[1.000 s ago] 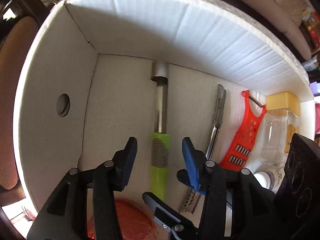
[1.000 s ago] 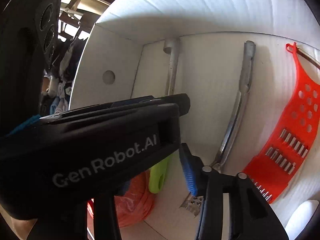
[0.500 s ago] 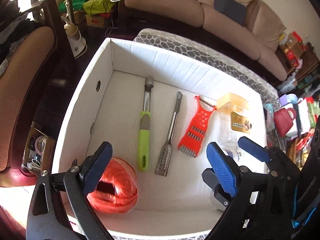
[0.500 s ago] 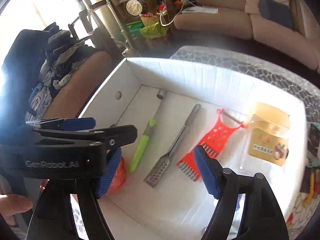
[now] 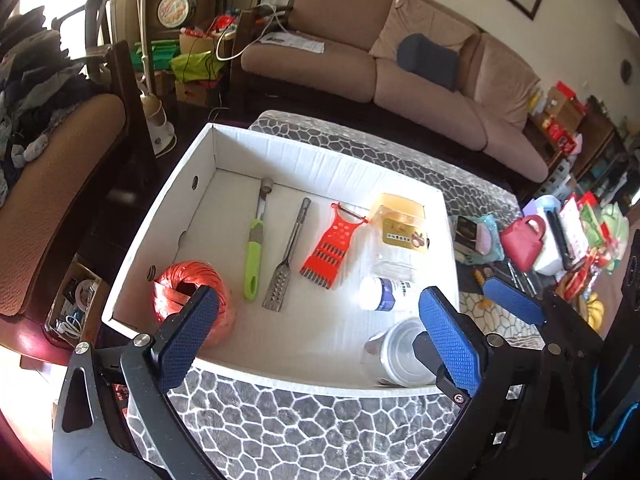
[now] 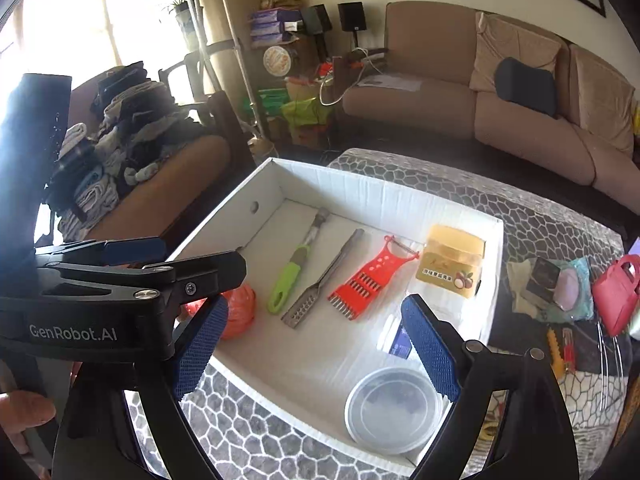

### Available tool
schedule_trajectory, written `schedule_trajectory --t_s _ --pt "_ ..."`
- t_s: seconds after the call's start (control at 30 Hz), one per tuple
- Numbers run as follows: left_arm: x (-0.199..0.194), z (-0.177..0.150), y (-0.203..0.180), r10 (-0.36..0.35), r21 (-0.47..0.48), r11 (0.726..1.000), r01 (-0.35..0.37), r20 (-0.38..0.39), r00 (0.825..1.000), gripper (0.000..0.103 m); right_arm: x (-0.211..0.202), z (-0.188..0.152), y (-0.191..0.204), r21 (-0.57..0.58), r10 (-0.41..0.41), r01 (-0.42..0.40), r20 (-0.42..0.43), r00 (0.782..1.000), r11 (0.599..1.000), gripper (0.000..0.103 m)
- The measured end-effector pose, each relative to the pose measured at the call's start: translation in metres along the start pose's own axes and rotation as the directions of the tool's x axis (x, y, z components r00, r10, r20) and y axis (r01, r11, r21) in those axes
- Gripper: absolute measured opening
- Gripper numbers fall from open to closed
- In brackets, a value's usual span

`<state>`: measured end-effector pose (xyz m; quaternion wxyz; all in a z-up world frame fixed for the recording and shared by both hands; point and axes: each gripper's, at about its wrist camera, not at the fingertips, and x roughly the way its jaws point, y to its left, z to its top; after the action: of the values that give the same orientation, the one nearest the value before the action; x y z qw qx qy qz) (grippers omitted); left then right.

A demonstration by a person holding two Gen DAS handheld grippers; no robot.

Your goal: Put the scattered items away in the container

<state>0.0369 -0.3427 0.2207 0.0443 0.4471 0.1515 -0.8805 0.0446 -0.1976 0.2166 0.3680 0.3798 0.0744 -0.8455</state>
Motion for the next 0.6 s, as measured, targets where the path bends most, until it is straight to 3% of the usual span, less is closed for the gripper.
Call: schedule_trajectory --t_s 0.13,0.23,0.3,0.43,0.6 --pt "-0.013 -0.035 -0.049 -0.023 0.060 0.998 0.020 0.044 0.999 0.103 -0.037 -0.025 -0.026 0.009 -0.055 0.055 0.032 0.998 0.998 0.094" --pt "-0.006 -0.063 -0.094 -0.052 0.110 0.993 0.048 0.032 0.998 0.103 -0.063 -0.053 -0.064 0.048 -0.113 0.112 0.027 0.993 0.993 0.097" --pt "0.006 -0.081 -0.124 -0.077 0.128 0.989 0.075 0.006 0.997 0.103 -0.079 -0.075 -0.094 0.082 -0.150 0.148 0.014 0.989 0.985 0.103" --pt "0.035 -0.113 -0.180 -0.107 0.160 0.981 0.113 -0.047 0.993 0.103 -0.102 -0.117 -0.150 0.110 -0.256 0.258 -0.032 0.966 0.960 0.103" --pt "0.075 -0.146 -0.231 -0.073 0.195 0.977 0.086 -0.076 0.994 0.103 -0.124 -0.166 -0.219 0.205 -0.323 0.329 -0.065 0.944 0.922 0.103"
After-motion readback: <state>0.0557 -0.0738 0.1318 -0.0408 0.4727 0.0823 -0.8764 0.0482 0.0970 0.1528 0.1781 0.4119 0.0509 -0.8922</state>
